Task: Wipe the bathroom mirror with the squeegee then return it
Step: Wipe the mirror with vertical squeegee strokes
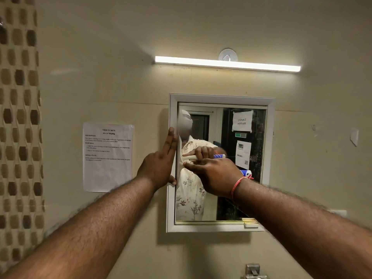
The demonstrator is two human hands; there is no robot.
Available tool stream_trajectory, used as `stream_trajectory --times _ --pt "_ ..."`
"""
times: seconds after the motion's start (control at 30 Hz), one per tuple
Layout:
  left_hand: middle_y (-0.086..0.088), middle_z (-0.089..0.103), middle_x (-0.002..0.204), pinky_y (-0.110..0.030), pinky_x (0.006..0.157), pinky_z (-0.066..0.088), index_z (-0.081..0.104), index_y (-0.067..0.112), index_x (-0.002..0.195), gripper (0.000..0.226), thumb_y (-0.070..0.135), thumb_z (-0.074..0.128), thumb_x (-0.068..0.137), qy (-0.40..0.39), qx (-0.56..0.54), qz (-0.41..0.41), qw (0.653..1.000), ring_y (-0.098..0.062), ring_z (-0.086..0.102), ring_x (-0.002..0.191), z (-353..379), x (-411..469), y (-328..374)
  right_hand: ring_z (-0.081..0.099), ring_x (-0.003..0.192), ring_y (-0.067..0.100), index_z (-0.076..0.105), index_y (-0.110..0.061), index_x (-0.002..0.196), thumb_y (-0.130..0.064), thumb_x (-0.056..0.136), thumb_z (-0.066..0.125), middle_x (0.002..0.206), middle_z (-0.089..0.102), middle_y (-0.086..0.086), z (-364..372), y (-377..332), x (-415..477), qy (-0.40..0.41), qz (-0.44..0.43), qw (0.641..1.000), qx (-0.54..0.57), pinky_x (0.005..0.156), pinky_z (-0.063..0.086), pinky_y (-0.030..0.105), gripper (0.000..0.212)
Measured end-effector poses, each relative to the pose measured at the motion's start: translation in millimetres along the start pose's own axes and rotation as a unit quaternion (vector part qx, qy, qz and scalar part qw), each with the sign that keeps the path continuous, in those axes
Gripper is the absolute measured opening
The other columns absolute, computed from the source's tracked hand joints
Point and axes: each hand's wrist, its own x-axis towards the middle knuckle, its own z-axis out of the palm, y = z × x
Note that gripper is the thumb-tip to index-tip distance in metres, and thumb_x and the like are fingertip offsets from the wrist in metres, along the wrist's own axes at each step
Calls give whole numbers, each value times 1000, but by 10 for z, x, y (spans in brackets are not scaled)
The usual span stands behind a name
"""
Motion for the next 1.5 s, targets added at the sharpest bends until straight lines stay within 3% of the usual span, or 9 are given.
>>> stream_trajectory --times 0.23,0.47,0.53,0.63,0.77,1.1,1.2,1.33,1.5 --pt "4 -47 177 -39 72 65 -20 18 177 172 37 110 66 2 5 -5 1000 -23 65 74 25 -37 22 66 131 35 26 -48 167 -23 110 51 153 62 10 2 40 -30 -7 -3 1000 -7 84 64 45 67" --pt "2 -47 177 -38 71 65 -21 18 176 170 37 109 69 0 21 -8 1000 -19 61 71 52 -85 25 60 139 43 24 -49 166 -27 113 45 148 65 14 78 109 -43 -2 -8 1000 -5 91 63 51 61" --pt "2 -48 177 -39 72 65 -21 18 177 169 38 108 70 0 26 -8 1000 -21 62 73 56 -89 30 67 129 39 24 -50 165 -28 113 44 142 68 11 89 120 -42 1 -12 1000 -3 86 65 48 61" --pt "1 -47 177 -42 71 64 -19 16 177 167 37 108 70 -1 31 -11 999 -23 62 72 68 -99 38 66 131 37 23 -49 166 -27 112 46 149 65 11 107 141 -41 6 -17 1000 -14 85 65 48 62" --pt "0 -45 179 -42 68 63 -19 15 177 168 35 108 70 -1 34 -13 999 -24 59 70 89 -116 35 73 116 32 23 -49 165 -26 111 47 136 72 8 153 168 -34 17 -20 1000 -10 77 65 45 63" --pt "-1 -46 178 -44 75 63 -17 14 177 167 41 107 70 -5 54 -17 998 -24 57 73 112 -128 35 69 124 42 19 -49 165 -27 111 46 140 68 15 167 233 -80 15 -28 999 -25 84 65 53 64" --pt "-2 -46 178 -40 72 58 -17 13 177 166 43 106 70 -9 59 -17 998 -23 53 73 110 -132 45 73 115 32 24 -51 164 -32 108 56 132 73 9 129 371 -258 30 -33 999 -14 81 66 47 67" --pt "-3 -47 177 -35 68 50 -17 12 177 167 45 106 70 -18 56 -17 998 -22 52 72 114 -143 48 77 95 31 53 -41 157 -28 96 76 107 79 6 85 592 -617 78 -27 996 -24 72 66 47 67" --pt "0 -49 176 -34 68 45 -19 12 177 167 45 106 71 -19 45 -17 999 -21 51 73 102 -160 85 67 84 18 38 -49 163 -39 100 70 102 72 -2 117 886 -958 23 10 1000 -7 69 54 29 71"
